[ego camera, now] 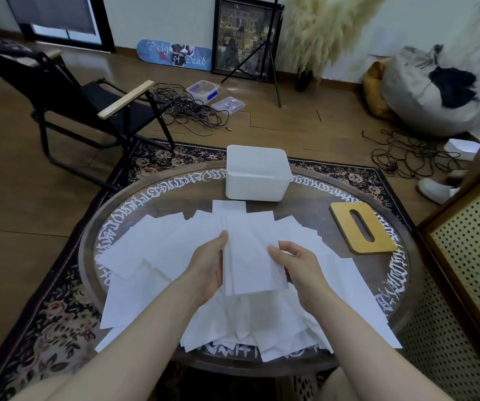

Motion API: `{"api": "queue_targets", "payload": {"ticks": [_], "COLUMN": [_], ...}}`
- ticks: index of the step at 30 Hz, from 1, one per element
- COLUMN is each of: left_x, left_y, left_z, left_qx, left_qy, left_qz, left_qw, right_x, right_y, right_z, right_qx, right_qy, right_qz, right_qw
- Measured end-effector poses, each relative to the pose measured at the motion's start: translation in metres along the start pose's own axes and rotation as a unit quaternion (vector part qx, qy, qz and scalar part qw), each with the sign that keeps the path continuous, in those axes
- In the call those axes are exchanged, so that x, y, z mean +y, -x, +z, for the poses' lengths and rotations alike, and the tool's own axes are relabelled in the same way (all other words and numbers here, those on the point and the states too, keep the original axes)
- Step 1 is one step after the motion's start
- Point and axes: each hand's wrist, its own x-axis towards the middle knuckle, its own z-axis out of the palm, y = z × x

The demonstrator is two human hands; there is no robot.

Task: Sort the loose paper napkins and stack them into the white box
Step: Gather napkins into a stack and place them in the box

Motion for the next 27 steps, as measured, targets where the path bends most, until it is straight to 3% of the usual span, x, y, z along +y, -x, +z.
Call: {"api": "queue_targets", "payload": {"ticks": [7,11,15,17,19,22,25,27], "left_x": [-0.003,-0.005,-0.005,-0.008,-0.011,-0.003,0.01,0.01], "left_y": [0.0,-0.003,-0.003,-0.001,0.0,-0.003,-0.005,-0.004], "left_z": [-0.003,-0.003,0.001,0.004,0.005,-0.004,-0.017,-0.021], "left_qx": [-0.011,0.003,-0.022,-0.039,-0.051,-0.031,-0.013,-0.017], "left_qy": [-0.027,0.046,0.169,0.187,0.167,0.071,-0.09,-0.149], "left_qz": [0.038,0.059,0.068,0.071,0.082,0.134,0.211,0.241], "left_qw": [0.999,0.997,0.983,0.979,0.981,0.988,0.973,0.959], "right_x": [0.004,0.011,0.014,0.015,0.015,0.009,0.007,0.01], "right_y": [-0.001,-0.004,-0.001,0.001,0.001,-0.003,-0.006,-0.008], "right_z": [0.002,-0.002,-0.006,-0.004,-0.002,-0.006,-0.014,-0.016], "right_qx": [-0.005,-0.003,-0.109,-0.143,-0.097,0.01,0.045,0.062], "right_qy": [0.025,0.077,0.054,0.031,0.017,0.045,0.114,0.147], "right_qz": [-0.025,0.003,0.123,0.132,0.089,-0.041,-0.176,-0.221], "right_qw": [0.999,0.997,0.985,0.98,0.991,0.998,0.977,0.962]}}
